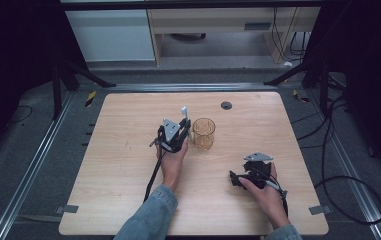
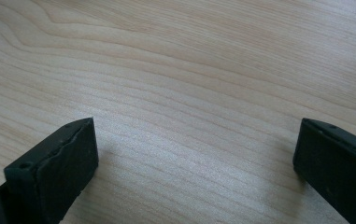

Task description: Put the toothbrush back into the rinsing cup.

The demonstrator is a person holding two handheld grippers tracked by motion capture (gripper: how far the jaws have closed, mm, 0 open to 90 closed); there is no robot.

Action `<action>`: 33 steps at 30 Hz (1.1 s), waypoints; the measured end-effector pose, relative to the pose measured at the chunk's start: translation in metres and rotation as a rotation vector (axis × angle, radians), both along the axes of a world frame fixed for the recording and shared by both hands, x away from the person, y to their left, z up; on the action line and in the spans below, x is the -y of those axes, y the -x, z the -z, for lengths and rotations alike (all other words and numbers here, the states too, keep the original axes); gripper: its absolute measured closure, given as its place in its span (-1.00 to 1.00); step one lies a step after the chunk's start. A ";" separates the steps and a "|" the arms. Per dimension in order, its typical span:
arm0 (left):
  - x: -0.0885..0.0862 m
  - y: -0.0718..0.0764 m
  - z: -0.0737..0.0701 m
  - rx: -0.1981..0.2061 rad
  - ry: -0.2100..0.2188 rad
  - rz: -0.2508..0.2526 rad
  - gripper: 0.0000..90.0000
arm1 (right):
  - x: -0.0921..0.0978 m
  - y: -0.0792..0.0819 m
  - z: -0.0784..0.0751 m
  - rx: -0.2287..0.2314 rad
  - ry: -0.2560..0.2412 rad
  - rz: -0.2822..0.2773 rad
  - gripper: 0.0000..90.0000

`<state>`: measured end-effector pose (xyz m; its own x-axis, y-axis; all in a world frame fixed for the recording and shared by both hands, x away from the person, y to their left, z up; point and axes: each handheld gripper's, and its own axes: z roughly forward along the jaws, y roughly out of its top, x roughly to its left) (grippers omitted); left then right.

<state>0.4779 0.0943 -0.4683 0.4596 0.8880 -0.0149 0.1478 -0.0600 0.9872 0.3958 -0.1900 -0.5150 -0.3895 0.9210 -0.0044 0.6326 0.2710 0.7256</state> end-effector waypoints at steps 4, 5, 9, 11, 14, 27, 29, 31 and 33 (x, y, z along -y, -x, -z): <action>0.000 0.000 0.000 0.001 -0.003 0.001 0.74 | 0.000 0.000 0.000 0.000 0.001 0.000 -0.99; 0.000 0.000 0.000 -0.001 -0.004 0.002 0.74 | 0.000 0.000 0.000 -0.001 0.000 0.001 -0.99; -0.001 0.000 0.000 -0.006 -0.003 0.002 0.73 | 0.000 0.000 0.000 0.000 0.002 0.000 -0.99; -0.001 0.000 -0.001 -0.006 -0.004 0.002 0.72 | 0.000 0.000 0.000 0.000 0.001 0.000 -0.99; -0.003 0.001 -0.002 -0.009 -0.002 0.000 0.68 | 0.000 0.000 0.000 0.000 0.002 0.000 -0.99; -0.014 0.003 -0.011 -0.029 -0.018 0.027 0.45 | 0.000 0.000 0.000 0.000 0.001 0.000 -0.99; -0.015 0.004 -0.012 -0.037 -0.025 0.039 0.40 | 0.000 0.000 0.000 0.000 0.001 0.000 -0.99; -0.015 0.005 -0.013 -0.038 -0.034 0.047 0.35 | 0.000 0.000 0.000 -0.001 0.000 0.001 -0.99; -0.015 0.007 -0.014 -0.045 -0.040 0.055 0.30 | 0.000 0.000 0.000 0.000 0.001 0.000 -0.99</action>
